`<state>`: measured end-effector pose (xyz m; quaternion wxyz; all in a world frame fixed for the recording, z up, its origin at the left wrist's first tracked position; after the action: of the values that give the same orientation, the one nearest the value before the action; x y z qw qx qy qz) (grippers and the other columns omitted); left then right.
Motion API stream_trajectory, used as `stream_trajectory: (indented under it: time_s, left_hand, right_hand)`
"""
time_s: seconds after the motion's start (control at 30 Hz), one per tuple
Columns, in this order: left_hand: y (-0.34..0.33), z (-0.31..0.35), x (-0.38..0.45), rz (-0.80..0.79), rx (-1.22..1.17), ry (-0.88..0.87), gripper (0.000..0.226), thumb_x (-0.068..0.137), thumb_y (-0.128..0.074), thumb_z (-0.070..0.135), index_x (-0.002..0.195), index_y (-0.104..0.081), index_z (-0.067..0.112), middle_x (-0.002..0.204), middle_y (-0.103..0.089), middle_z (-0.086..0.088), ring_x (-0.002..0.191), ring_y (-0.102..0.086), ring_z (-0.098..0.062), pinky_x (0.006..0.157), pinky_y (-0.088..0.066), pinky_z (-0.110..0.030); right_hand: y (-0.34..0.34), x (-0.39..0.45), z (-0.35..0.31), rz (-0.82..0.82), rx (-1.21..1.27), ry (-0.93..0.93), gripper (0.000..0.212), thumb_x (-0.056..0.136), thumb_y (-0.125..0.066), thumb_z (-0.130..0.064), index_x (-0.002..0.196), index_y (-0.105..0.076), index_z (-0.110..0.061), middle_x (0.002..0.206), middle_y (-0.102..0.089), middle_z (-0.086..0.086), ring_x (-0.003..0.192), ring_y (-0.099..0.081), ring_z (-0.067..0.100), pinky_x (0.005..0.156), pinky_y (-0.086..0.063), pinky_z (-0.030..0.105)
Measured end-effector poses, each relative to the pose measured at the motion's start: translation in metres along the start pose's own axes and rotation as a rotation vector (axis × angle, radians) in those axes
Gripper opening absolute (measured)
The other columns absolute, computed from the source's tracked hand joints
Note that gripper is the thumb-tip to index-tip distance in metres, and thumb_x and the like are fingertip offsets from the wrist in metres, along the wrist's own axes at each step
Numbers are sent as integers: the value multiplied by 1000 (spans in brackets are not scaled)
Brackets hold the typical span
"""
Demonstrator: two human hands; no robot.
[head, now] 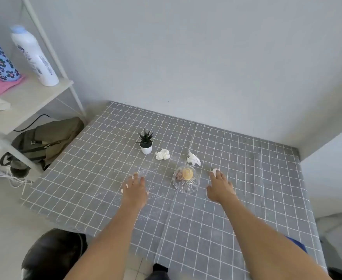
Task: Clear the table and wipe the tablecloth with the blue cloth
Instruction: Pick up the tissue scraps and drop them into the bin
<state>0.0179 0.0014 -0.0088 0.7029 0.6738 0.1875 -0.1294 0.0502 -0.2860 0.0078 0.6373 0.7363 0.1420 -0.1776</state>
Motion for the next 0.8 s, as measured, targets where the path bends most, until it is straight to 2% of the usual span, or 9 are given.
stream_trajectory:
  time_s: [0.13, 0.23, 0.4, 0.5, 0.57, 0.67, 0.73, 0.8]
  left_hand:
    - [-12, -11, 7, 12, -62, 65, 69, 100, -42, 21, 152, 3, 14, 158, 11, -15, 146, 2, -36, 118, -9, -50]
    - [-17, -16, 10, 17, -134, 112, 78, 95, -49, 11, 152, 4, 14, 159, 10, -12, 145, 2, -38, 117, -15, -49]
    - [-26, -14, 15, 112, -218, 113, 77, 93, -49, 1, 152, 0, 12, 159, 9, -12, 145, 2, -37, 118, -16, -47]
    - [-26, -8, 22, 177, -239, 83, 74, 93, -48, -4, 152, -5, 9, 159, 8, -14, 146, 1, -34, 118, -17, -41]
    - [-21, 1, 29, 189, -257, 52, 73, 92, -46, -7, 151, -6, 7, 159, 7, -15, 146, 0, -32, 118, -18, -37]
    - [-10, 18, 44, 214, -277, -1, 74, 91, -47, -11, 150, -6, 5, 159, 4, -15, 147, -3, -27, 119, -13, -33]
    - [-2, 31, 55, 246, -299, -50, 73, 90, -45, -13, 150, -7, 5, 159, 3, -14, 147, -7, -27, 117, -20, -33]
    - [6, 43, 64, 277, -327, -106, 72, 90, -42, -14, 151, -9, 6, 159, 3, -12, 146, -10, -28, 112, -31, -36]
  right_hand:
    - [-5, 19, 3, 15, 12, -33, 60, 101, -38, -24, 153, -8, -19, 161, 4, 7, 148, 1, 26, 118, -12, 47]
    - [-10, 35, 4, 38, 37, -32, 60, 100, -40, -19, 152, -11, -19, 161, 4, 7, 147, -1, 28, 117, -16, 48]
    - [-23, 50, 8, 64, 112, 4, 67, 95, -45, -3, 152, -15, -22, 161, 4, 6, 147, -5, 29, 115, -21, 47]
    - [-26, 54, 6, 113, 152, 21, 70, 92, -44, 7, 151, -21, -22, 161, 4, 4, 147, -8, 30, 112, -29, 45]
    - [-23, 57, 3, 133, 157, 27, 72, 88, -45, 12, 150, -25, -20, 161, 3, 3, 146, -14, 30, 106, -37, 44]
    - [-15, 62, 1, 155, 168, 48, 72, 84, -45, 17, 146, -31, -17, 161, 0, 3, 139, -31, 32, 87, -49, 41]
    - [-6, 69, -1, 190, 171, 63, 70, 85, -43, 18, 146, -32, -16, 161, -2, 5, 132, -40, 35, 76, -50, 39]
    - [2, 76, -5, 229, 170, 103, 71, 85, -41, 19, 146, -31, -17, 161, -2, 4, 130, -44, 36, 71, -50, 36]
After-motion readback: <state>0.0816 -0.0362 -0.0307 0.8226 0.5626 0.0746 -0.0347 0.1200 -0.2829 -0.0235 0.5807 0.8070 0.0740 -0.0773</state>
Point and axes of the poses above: each hand's wrist, its own x-axis towards the middle knuckle, its own y-axis out of the back of the hand, z = x × y, the point moved 2 cm from there along x, towards the middle knuckle
